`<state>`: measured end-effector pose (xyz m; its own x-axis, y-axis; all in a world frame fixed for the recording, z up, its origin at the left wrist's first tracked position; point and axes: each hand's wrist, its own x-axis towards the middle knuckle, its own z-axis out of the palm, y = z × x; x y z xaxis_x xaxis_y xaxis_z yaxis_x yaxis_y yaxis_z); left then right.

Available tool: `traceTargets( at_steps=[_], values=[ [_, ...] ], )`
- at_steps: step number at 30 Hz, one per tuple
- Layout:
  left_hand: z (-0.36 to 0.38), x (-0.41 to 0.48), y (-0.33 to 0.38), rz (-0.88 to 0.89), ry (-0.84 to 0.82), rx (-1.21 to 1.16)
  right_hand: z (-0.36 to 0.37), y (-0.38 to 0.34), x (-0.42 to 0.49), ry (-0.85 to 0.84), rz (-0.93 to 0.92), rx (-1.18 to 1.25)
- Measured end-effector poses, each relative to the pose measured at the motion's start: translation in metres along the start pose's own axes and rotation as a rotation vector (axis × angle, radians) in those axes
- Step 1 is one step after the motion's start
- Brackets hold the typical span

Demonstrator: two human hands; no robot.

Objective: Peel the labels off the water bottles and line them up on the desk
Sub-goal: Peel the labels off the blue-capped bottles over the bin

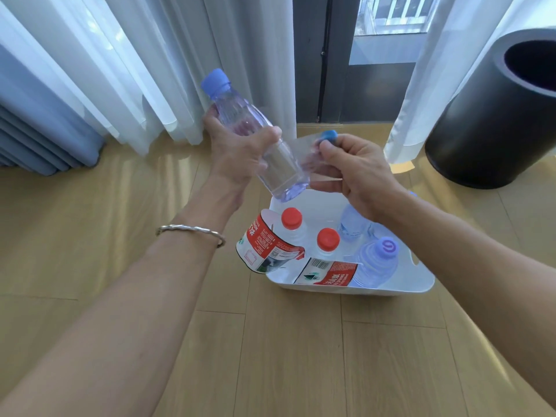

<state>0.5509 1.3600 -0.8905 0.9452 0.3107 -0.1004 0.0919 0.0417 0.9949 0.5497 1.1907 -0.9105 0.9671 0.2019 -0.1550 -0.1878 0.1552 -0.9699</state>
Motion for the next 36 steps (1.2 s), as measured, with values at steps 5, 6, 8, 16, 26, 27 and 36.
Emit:
traceTargets(
  at_steps=[5,6,8,16,26,27,36],
  values=[
    [0.004,0.001,-0.003,0.013,0.083,-0.007,0.001,0.005,-0.006,-0.178,-0.017,-0.256],
    [0.004,0.003,-0.003,0.025,0.1,0.002,0.001,0.003,-0.008,-0.225,-0.034,-0.327],
    [0.002,0.003,-0.003,0.035,0.135,0.021,0.005,0.001,-0.012,-0.318,-0.061,-0.43],
    [0.008,-0.001,-0.001,0.108,0.181,0.03,0.034,0.02,-0.013,-0.197,-0.193,-0.5],
    [0.019,-0.006,0.001,0.109,0.137,0.097,0.045,0.023,-0.016,0.035,-0.19,-0.379],
    [0.018,-0.005,0.001,0.105,0.14,0.092,0.044,0.021,-0.016,0.036,-0.19,-0.341],
    [0.005,0.003,0.0,0.117,0.138,0.098,0.045,0.017,-0.007,0.026,-0.025,-0.016]
  ],
)
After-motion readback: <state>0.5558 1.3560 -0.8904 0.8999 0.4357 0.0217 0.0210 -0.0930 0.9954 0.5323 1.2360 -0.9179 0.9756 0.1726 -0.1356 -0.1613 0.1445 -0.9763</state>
